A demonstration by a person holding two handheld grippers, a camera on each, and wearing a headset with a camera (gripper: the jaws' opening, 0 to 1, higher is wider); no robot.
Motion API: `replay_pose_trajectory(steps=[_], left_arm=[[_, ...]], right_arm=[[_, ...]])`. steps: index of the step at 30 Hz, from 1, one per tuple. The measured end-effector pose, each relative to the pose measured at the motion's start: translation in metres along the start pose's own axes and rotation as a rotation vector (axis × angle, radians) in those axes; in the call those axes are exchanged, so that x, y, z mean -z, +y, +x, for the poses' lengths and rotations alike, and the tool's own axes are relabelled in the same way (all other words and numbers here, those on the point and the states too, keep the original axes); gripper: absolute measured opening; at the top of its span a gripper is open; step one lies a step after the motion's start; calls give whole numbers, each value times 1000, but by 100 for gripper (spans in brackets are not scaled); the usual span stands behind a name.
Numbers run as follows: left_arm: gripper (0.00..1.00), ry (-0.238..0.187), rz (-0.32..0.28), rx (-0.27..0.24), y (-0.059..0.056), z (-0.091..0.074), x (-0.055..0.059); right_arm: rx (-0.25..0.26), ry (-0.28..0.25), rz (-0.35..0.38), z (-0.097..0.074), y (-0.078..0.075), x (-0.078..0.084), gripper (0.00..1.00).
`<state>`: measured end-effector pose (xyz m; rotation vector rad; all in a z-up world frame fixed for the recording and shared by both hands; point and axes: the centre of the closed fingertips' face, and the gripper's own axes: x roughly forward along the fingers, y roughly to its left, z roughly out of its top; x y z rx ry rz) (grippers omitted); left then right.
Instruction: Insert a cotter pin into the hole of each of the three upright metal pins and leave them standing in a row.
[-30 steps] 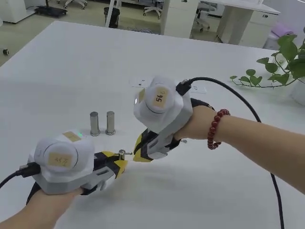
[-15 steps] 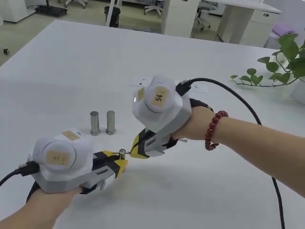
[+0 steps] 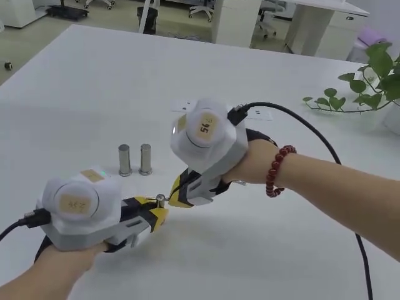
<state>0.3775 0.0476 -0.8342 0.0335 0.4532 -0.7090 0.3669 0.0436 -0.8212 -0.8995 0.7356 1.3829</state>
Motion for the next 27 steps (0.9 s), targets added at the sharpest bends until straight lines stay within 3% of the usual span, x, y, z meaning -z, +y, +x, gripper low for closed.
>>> replay_pose_trajectory(steps=[8, 15, 27], left_arm=[[11, 45, 16, -7, 3, -1, 10], [22, 43, 6, 5, 5, -5, 8], [43, 22, 15, 18, -1, -20, 0]], right_arm=[[-5, 13, 20, 0, 2, 7, 6], [-2, 17, 48, -3, 0, 16, 9], [24, -133, 200, -20, -10, 6, 21]])
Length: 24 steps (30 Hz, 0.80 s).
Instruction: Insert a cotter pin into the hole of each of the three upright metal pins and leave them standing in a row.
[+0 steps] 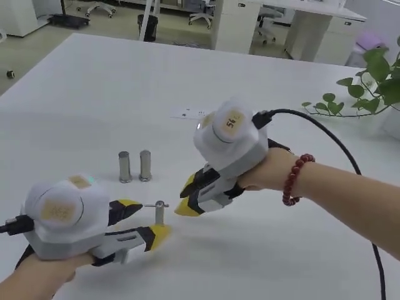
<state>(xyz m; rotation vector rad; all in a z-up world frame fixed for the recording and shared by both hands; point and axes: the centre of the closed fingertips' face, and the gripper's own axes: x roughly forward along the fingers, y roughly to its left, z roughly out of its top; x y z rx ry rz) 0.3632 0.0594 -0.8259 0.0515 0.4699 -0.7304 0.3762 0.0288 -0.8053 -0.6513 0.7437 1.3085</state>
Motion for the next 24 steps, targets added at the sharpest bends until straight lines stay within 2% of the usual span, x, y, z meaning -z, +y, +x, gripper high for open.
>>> replay_pose_trajectory(steps=[4, 12, 18, 24], left_arm=[[49, -20, 0, 7, -3, -8, -5], [59, -52, -1, 12, -10, -22, -15], [67, -72, -9, 18, -14, -29, -20], [75, -84, -3, 18, -16, -36, -24]], right_arm=[[9, -62, 52, -5, -5, -9, 24], [49, -166, 94, -9, -20, -30, 29], [72, -215, 79, 0, -32, -43, 32], [120, -274, 58, 11, -48, -55, 31]])
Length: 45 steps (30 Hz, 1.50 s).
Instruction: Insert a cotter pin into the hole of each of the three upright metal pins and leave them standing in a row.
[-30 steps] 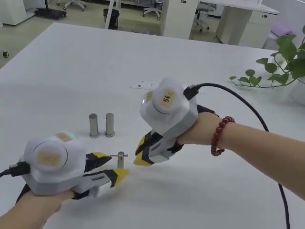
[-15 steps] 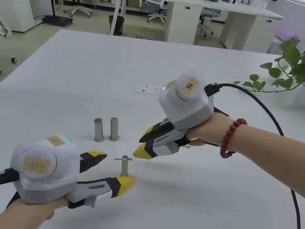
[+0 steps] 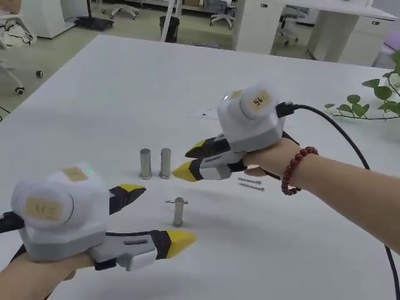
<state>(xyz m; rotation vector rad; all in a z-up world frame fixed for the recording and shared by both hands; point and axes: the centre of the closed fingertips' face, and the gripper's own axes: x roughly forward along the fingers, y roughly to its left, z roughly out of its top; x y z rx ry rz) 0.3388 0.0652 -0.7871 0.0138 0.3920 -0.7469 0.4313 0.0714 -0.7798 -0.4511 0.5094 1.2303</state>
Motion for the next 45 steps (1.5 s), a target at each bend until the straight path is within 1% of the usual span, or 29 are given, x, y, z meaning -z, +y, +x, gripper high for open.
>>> replay_pose_trajectory(steps=[4, 5, 11, 14, 18, 20, 22, 23, 25, 26, 28, 31, 34, 36, 39, 43, 45], left_arm=[[81, -10, -14, -10, 1, -3, -2], [82, -12, -17, -12, 1, -4, -2], [89, -29, -37, -46, 8, -9, -5], [92, -40, -43, -58, 10, -11, -8], [93, -48, -40, -78, 15, -13, -9], [93, -47, -39, -89, 17, -14, -9], [95, -49, -41, -97, 18, -15, -9], [96, -48, -39, -98, 19, -15, -9], [97, -48, -37, -97, 18, -16, -10], [97, -49, -36, -96, 18, -16, -9], [99, -45, -32, -98, 18, -16, -8], [99, -44, -31, -102, 18, -17, -8], [99, -44, -43, -111, 20, -19, -6], [99, -43, -47, -112, 20, -20, -6], [99, -43, -47, -119, 22, -21, -5], [98, -42, -51, -130, 23, -22, -5], [95, -37, -64, -139, 24, -23, -3]], right_arm=[[20, -23, 10, 9, -8, -3, 31], [27, -28, 12, 13, -14, -2, 31], [53, -55, 3, 29, -23, -2, 31], [61, -81, 48, 36, -28, -4, 31], [68, -89, 81, 43, -30, -1, 30], [69, -112, 112, 45, -31, -2, 29], [73, -120, 130, 49, -34, -2, 29], [69, -120, 138, 50, -31, -2, 29], [69, -111, 136, 53, -28, 0, 27], [76, -105, 123, 54, -28, 1, 27], [87, -104, 127, 56, -28, 2, 26], [96, -112, 139, 60, -29, 3, 25], [107, -113, 142, 65, -34, 6, 24], [111, -116, 142, 66, -34, 6, 22], [123, -117, 163, 67, -36, 6, 19], [130, -121, 165, 67, -38, 6, 16], [133, -122, 165, 66, -37, 6, 15]])
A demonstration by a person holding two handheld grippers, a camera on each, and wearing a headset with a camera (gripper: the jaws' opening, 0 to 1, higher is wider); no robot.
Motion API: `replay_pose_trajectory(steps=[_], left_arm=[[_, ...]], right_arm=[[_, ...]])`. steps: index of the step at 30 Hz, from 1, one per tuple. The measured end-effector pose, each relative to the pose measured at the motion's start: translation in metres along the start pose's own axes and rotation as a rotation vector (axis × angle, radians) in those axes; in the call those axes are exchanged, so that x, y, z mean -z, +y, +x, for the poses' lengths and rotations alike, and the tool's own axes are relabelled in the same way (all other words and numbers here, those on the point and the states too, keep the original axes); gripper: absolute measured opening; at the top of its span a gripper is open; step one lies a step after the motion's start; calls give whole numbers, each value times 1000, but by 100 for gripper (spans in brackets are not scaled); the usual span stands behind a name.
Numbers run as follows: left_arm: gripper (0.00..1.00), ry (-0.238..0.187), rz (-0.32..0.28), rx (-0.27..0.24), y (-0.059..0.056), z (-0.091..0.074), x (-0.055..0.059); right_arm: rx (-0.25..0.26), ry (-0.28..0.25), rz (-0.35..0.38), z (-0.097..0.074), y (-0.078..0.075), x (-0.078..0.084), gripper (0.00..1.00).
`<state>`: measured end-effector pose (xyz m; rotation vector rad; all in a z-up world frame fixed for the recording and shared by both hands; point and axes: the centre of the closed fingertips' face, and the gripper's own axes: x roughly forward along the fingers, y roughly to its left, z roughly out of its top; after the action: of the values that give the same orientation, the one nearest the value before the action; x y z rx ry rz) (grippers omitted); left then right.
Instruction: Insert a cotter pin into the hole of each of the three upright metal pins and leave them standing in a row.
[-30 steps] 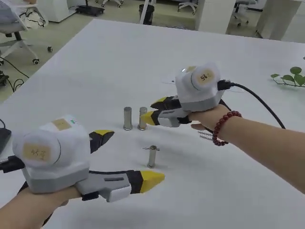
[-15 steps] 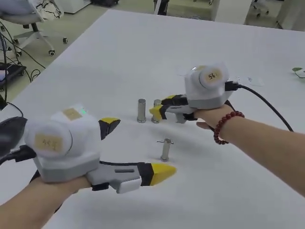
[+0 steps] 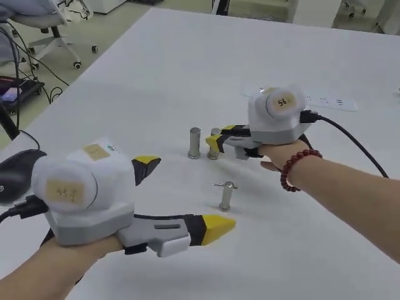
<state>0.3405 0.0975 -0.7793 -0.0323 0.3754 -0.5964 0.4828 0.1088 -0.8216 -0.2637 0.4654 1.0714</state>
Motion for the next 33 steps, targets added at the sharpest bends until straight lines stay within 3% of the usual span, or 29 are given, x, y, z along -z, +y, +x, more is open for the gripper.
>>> replay_pose_trajectory(steps=[17, 26, 33], left_arm=[[92, 11, -12, -17, 3, -2, 4], [92, 8, 1, -20, 0, -1, 1], [90, 4, -3, -28, -2, -2, -2]], right_arm=[[81, 15, -9, -2, -11, -3, 13], [146, -11, 22, -23, -18, -16, 13], [215, -14, 69, -44, -22, -13, 13]])
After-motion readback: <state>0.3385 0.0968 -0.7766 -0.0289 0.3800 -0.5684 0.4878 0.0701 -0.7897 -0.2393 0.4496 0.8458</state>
